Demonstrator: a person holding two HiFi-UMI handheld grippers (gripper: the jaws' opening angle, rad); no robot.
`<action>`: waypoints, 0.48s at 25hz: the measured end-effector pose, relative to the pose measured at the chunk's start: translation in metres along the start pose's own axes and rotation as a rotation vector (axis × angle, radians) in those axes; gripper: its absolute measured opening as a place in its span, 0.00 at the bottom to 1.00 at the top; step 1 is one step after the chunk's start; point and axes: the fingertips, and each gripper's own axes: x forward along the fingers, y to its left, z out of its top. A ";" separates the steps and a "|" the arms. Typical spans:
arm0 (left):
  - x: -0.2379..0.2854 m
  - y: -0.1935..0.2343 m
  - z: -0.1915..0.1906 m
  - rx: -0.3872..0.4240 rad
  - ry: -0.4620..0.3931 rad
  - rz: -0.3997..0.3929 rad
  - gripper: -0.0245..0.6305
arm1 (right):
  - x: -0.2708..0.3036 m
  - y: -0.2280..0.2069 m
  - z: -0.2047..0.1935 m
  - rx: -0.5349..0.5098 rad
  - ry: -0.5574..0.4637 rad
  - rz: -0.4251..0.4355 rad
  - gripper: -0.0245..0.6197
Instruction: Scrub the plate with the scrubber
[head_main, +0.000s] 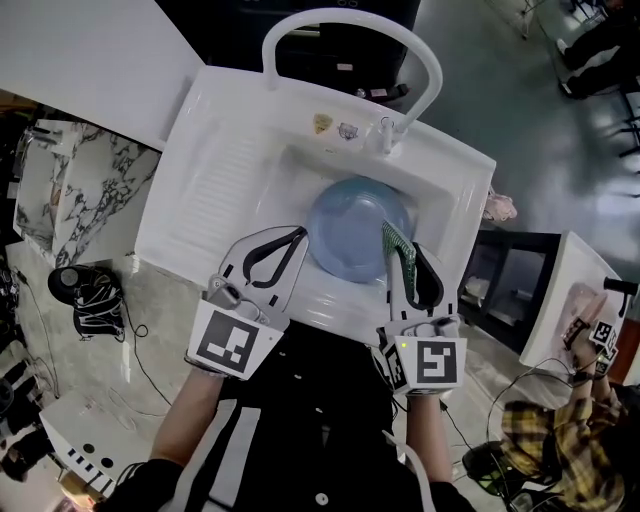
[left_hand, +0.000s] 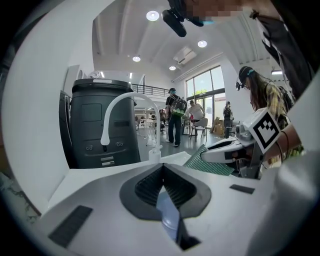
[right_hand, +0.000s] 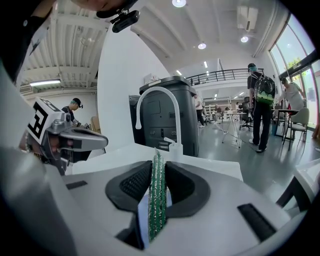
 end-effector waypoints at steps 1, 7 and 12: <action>-0.001 0.000 -0.001 -0.003 0.002 0.003 0.03 | 0.000 0.001 -0.001 0.002 0.000 0.003 0.18; -0.007 0.000 -0.008 -0.029 0.020 0.015 0.03 | 0.002 0.006 -0.004 -0.009 -0.002 0.019 0.18; -0.006 0.001 -0.007 -0.038 0.024 -0.008 0.03 | 0.001 0.009 0.004 -0.046 -0.018 0.001 0.18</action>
